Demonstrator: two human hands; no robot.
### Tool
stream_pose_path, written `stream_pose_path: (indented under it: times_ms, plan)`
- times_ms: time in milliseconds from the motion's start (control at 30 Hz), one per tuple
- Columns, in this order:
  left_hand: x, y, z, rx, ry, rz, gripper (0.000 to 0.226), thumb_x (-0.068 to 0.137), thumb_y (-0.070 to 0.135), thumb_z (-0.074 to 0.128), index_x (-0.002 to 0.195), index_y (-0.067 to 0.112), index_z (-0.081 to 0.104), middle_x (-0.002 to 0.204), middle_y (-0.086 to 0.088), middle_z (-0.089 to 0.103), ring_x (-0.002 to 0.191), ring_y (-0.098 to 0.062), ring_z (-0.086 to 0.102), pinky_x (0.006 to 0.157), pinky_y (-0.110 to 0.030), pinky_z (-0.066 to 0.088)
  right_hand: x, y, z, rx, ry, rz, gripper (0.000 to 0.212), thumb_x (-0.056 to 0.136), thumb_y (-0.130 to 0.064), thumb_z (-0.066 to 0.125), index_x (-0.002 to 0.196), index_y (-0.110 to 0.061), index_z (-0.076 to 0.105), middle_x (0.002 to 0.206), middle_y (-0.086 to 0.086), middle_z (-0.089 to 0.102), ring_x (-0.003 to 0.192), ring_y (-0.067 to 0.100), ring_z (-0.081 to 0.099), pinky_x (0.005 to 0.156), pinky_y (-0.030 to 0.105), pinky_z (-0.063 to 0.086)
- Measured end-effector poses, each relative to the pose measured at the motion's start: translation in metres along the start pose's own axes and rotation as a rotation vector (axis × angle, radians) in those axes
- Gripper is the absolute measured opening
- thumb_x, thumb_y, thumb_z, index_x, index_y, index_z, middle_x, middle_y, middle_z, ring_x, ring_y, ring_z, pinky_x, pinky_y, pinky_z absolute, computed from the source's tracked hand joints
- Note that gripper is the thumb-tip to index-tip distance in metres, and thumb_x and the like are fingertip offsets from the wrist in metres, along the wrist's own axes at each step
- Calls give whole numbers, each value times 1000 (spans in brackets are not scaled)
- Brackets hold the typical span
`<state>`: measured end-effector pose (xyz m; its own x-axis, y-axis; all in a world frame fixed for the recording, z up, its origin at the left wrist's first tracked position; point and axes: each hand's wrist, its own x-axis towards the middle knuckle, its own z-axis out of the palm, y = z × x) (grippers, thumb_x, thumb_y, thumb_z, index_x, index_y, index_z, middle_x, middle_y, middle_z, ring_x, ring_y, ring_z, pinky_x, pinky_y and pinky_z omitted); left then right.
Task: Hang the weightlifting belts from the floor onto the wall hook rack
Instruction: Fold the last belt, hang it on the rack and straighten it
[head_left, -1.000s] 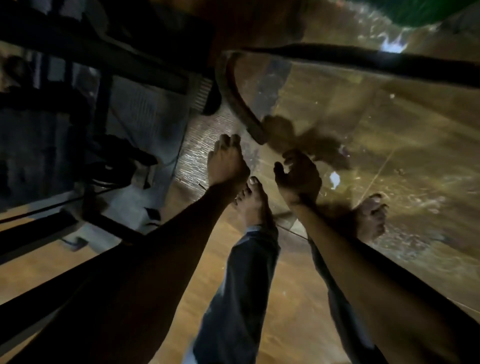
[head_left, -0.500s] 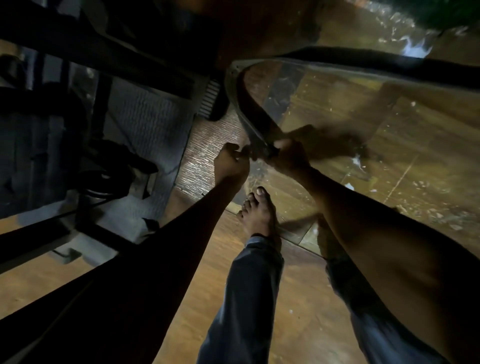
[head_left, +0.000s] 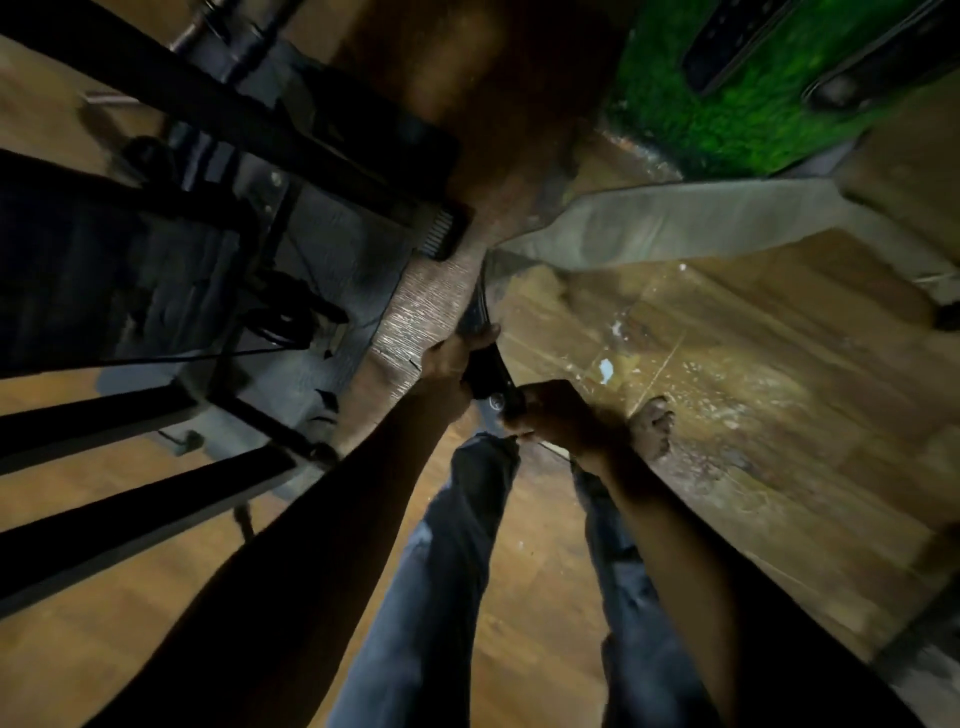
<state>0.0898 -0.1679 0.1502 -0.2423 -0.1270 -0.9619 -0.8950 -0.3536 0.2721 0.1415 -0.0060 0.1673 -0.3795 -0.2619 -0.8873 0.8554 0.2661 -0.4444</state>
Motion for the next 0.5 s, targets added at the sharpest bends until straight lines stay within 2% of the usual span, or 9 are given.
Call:
stream_pose_path:
  times_ms: [33, 67, 133, 167, 233, 300, 367, 433, 500]
  plan:
    - [-31, 4, 0, -3, -14, 25, 46, 62, 15, 97, 97, -2, 71, 90, -14, 71, 79, -28, 68, 78, -34, 57, -22, -7, 3, -38, -11, -19, 18, 80, 1, 83, 96, -5, 76, 65, -8, 72, 60, 1, 69, 59, 19, 56]
    - [-57, 7, -1, 10, -47, 47, 38, 65, 13, 94, 93, -1, 73, 87, -14, 72, 79, -27, 68, 78, -33, 57, -44, -17, 7, -44, -22, -31, 18, 82, 1, 81, 98, -5, 76, 72, -7, 74, 71, 4, 72, 66, 22, 57]
    - [-109, 15, 3, 63, -134, 93, 45, 56, 15, 93, 93, -1, 72, 78, -11, 73, 69, -25, 69, 68, -28, 57, -87, -37, 12, 122, -10, -26, 21, 88, -2, 75, 109, -3, 74, 96, 8, 77, 94, 22, 75, 84, 36, 59]
    - [-133, 21, 4, 71, -140, 114, 50, 53, 13, 92, 97, 0, 71, 79, -11, 73, 69, -24, 69, 68, -29, 57, -110, -50, 14, 259, 33, -2, 22, 91, -6, 73, 113, -5, 73, 105, 13, 77, 101, 29, 75, 88, 39, 60]
    - [-178, 37, 8, 90, -151, 164, 52, 60, 6, 92, 107, -3, 71, 91, -13, 76, 81, -28, 72, 79, -37, 58, -151, -76, 14, 490, 131, 24, 21, 98, -18, 66, 117, -13, 71, 114, 12, 77, 109, 32, 73, 90, 40, 59]
    - [-225, 54, 16, 108, -200, 205, 64, 61, 6, 92, 119, -8, 67, 107, -19, 76, 97, -32, 72, 90, -42, 58, -190, -107, 8, 598, 210, 26, 26, 102, -34, 59, 115, -15, 70, 119, 10, 75, 113, 30, 70, 87, 38, 55]
    - [-272, 66, 23, 126, -223, 233, 70, 61, 5, 92, 124, -8, 65, 116, -21, 75, 106, -35, 72, 89, -42, 59, -231, -138, -1, 638, 273, 32, 46, 102, -48, 55, 123, -9, 66, 119, 8, 71, 113, 26, 67, 92, 39, 52]
    - [-311, 72, 31, 134, -220, 270, 55, 64, -2, 89, 115, -8, 68, 110, -17, 77, 102, -34, 73, 78, -35, 59, -268, -167, -7, 656, 317, -13, 55, 101, -53, 54, 132, -8, 61, 110, 5, 67, 103, 22, 66, 86, 35, 52]
    - [-350, 77, 41, 133, -219, 336, 32, 67, -11, 85, 93, 2, 72, 92, -8, 79, 94, -30, 73, 75, -34, 59, -299, -189, -13, 707, 328, -52, 62, 98, -57, 58, 137, -8, 57, 105, 3, 67, 95, 17, 66, 78, 32, 51]
